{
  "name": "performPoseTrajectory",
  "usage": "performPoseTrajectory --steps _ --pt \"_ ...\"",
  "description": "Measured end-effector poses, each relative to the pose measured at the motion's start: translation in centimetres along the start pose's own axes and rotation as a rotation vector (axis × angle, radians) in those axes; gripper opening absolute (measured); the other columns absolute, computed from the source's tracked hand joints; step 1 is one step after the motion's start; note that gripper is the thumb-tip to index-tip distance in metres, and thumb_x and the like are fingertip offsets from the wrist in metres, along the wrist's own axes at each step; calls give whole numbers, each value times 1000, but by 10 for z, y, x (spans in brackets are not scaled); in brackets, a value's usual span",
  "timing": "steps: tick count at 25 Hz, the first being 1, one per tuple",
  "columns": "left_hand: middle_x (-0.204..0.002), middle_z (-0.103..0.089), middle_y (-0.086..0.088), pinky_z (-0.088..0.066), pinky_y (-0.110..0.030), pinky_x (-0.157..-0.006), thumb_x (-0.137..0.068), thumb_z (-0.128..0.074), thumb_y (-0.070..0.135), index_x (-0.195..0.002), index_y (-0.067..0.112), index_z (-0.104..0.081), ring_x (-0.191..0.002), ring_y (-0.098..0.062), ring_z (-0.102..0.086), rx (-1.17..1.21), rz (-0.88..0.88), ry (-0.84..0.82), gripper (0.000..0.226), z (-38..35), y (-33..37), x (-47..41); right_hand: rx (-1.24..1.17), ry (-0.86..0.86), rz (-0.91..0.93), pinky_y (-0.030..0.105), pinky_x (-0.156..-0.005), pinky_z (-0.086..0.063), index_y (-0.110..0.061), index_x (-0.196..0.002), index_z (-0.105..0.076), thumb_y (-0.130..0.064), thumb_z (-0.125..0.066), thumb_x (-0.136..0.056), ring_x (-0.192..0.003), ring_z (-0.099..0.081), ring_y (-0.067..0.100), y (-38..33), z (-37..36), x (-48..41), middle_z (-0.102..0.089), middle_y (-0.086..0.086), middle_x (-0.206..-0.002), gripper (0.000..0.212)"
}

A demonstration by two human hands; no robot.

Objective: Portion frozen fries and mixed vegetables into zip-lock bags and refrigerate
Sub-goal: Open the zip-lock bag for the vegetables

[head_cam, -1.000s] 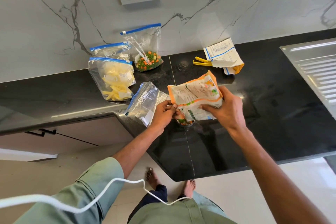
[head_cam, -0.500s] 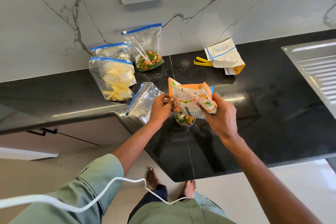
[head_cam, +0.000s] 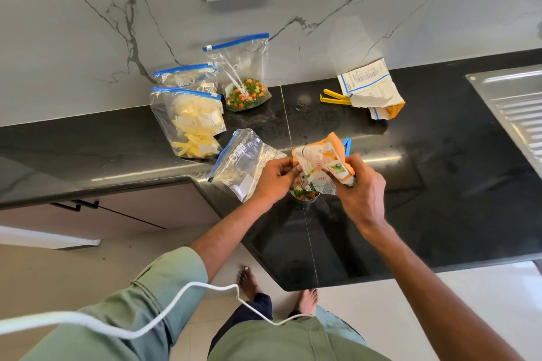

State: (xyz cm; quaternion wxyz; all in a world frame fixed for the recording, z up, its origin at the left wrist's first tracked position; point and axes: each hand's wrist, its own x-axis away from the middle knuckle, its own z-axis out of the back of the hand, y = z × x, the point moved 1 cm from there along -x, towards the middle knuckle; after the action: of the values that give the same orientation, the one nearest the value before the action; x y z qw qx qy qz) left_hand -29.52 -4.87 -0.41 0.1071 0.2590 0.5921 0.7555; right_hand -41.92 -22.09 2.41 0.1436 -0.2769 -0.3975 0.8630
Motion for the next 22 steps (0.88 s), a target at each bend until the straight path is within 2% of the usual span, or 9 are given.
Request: performPoseTrajectory --steps 3,6,9,13,16,17,20,22 --pt "-106 -78 -1 -61 -26 -82 -101 -64 18 -113 9 -74 -98 -12 -74 31 93 119 18 8 -4 -7 -43 70 -57 29 -60 -62 -12 -104 -67 -31 -82 -90 -81 -72 5 1 2 -1 -75 -9 -100 28" --pt "-105 -78 1 -61 -22 -77 -100 -65 19 -113 12 -75 -95 -8 -74 -27 72 123 18 7 -3 -8 -74 102 -77 28 -60 -62 -13 -103 -66 -32 -80 -91 -80 -71 0 -2 3 0 -72 -16 -100 26" --pt "-103 -78 3 -59 -19 -75 -99 -66 16 -113 11 -75 -92 -3 -74 -24 22 147 17 8 3 -11 -104 122 -97 28 -63 -63 -14 -104 -66 -32 -80 -92 -85 -73 1 -4 4 -4 -73 -15 -104 26" --pt "-103 -77 3 -54 -13 -68 -100 -64 13 -114 8 -74 -93 -4 -74 19 32 173 18 12 5 -9 -58 95 -30 27 -55 -58 -15 -99 -65 -35 -80 -91 -78 -73 9 -12 7 -12 -76 -8 -96 26" --pt "-105 -76 -2 -46 -11 -56 -103 -61 16 -122 7 -70 -69 3 -66 88 59 105 23 11 6 -7 -55 122 -24 14 -57 -52 -13 -98 -65 -34 -81 -90 -75 -70 7 -21 5 -14 -77 -6 -96 27" --pt "-105 -76 0 -46 -11 -55 -102 -62 18 -124 10 -69 -68 4 -65 99 93 66 24 13 4 -7 -68 114 -23 11 -57 -51 -13 -99 -66 -35 -81 -90 -76 -71 7 -22 4 -15 -77 -6 -97 28" --pt "-104 -78 -1 -53 -16 -64 -100 -66 17 -120 19 -71 -81 -4 -68 2 147 23 21 15 -5 -4 -64 91 5 16 -56 -53 -14 -99 -65 -38 -79 -90 -76 -72 9 -23 3 -11 -77 -6 -97 29" --pt "-104 -79 -4 -51 -18 -66 -100 -65 15 -117 17 -74 -78 -3 -69 -39 121 34 19 14 -8 -4 -62 100 3 12 -56 -50 -13 -99 -65 -41 -76 -90 -74 -70 8 -21 3 -10 -77 -5 -95 31"
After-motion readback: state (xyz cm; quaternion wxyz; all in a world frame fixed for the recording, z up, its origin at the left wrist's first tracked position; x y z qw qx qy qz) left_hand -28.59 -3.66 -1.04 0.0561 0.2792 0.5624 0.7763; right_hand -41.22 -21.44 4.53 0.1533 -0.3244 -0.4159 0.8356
